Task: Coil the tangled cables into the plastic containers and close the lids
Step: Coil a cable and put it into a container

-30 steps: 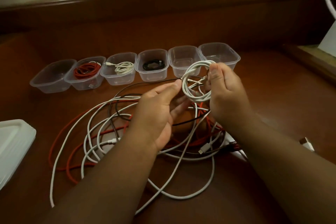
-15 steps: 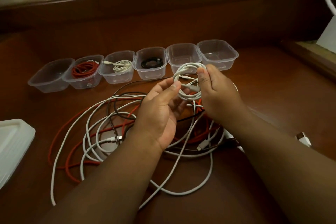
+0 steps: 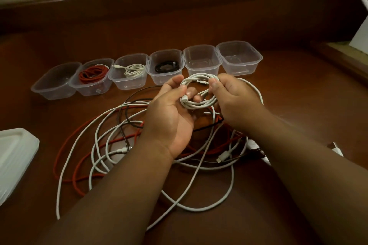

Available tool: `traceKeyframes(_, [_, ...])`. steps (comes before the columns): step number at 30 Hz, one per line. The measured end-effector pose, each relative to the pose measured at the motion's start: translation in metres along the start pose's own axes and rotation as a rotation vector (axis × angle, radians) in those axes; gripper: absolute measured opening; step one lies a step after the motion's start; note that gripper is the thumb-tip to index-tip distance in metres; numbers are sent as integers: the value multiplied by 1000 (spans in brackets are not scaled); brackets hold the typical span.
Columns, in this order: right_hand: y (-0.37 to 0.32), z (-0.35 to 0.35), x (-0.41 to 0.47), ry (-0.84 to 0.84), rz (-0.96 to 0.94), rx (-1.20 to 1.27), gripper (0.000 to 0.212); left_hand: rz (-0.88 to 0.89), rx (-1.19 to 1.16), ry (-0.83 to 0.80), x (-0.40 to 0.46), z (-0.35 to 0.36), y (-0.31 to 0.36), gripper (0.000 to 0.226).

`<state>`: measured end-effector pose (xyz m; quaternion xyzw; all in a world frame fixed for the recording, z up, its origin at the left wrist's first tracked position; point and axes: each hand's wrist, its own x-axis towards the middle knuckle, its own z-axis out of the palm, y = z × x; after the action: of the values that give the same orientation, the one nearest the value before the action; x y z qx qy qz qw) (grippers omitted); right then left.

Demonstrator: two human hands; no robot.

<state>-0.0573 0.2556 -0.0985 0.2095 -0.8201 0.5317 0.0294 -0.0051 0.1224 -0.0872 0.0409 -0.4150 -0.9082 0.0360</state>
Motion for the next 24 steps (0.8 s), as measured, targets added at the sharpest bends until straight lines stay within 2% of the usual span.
traceKeyframes(5, [-1, -1, 1, 2, 20, -71, 29, 17, 287, -43, 2, 0, 3, 38])
traceKeyframes(7, [1, -4, 3, 8, 50, -66, 27, -3, 399, 11, 4, -4, 3, 43])
traceKeyframes(11, [1, -6, 5, 4, 105, -27, 27, 33, 545, 139, 11, -8, 4, 36])
traceKeyframes(14, [0, -9, 5, -26, 171, 31, 29, 58, 575, 117, 10, -9, 9, 34])
traceKeyframes(18, [-2, -14, 6, -27, 246, 151, 33, -5, 475, 51, 9, -10, 13, 34])
traceKeyframes(20, [-3, -13, 6, -20, 259, 127, 33, -1, 492, 60, 10, -11, 12, 33])
traceKeyframes(24, [-10, -7, 3, -51, 234, 137, 29, 141, 801, 137, 9, -18, 15, 28])
